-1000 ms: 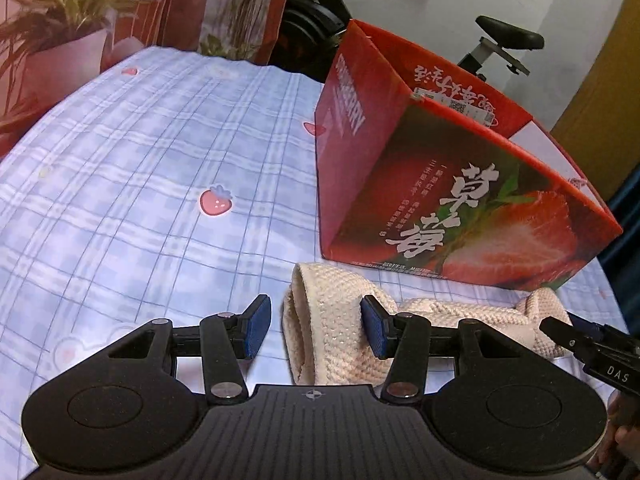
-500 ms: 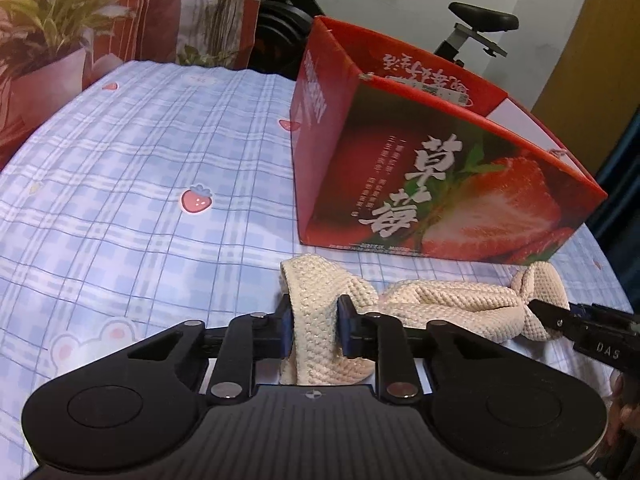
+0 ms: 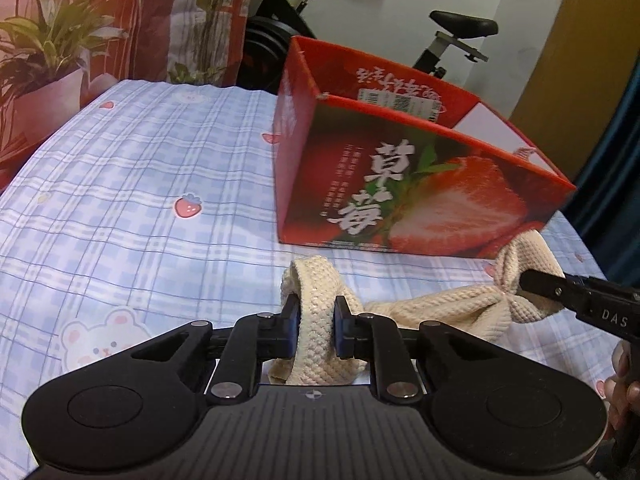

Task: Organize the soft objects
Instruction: 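Grasp the cream knotted towel with the left tool while the right tool grasps its other end, then lift the cream towel with both tools over the red box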

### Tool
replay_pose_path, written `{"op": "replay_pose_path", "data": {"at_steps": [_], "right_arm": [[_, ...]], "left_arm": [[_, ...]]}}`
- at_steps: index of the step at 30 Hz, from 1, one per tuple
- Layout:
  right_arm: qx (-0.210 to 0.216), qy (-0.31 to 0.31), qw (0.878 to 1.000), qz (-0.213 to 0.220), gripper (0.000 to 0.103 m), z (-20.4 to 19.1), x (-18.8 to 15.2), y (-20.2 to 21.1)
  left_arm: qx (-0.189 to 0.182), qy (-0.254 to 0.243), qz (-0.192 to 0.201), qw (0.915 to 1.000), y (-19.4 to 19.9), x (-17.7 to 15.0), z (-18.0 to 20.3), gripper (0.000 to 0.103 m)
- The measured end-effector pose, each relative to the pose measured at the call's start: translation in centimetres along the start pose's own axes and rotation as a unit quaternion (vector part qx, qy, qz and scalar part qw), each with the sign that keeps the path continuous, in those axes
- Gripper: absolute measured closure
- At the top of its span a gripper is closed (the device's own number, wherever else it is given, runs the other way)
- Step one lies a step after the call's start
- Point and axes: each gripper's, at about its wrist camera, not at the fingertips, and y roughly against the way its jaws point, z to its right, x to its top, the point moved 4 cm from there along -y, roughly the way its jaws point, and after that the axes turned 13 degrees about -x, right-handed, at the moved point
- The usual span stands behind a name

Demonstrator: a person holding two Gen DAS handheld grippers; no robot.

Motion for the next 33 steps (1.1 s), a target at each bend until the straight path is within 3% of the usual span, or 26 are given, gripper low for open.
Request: {"op": "replay_pose_path", "data": {"at_steps": [26, 33], "right_arm": [[0.004, 0.012, 1.000, -0.008, 0.086, -0.9, -0.7, 1.1], [0.014, 0.016, 0.999, 0.025, 0.088, -1.1, 1.0, 2.7]], "left_arm": [[-0.006, 0.012, -0.012, 0.9998, 0.2, -0.9, 0.1, 0.085], [-0.022, -0.013, 0.026, 0.9993, 2.4, 1.0, 1.4, 0.089]]}}
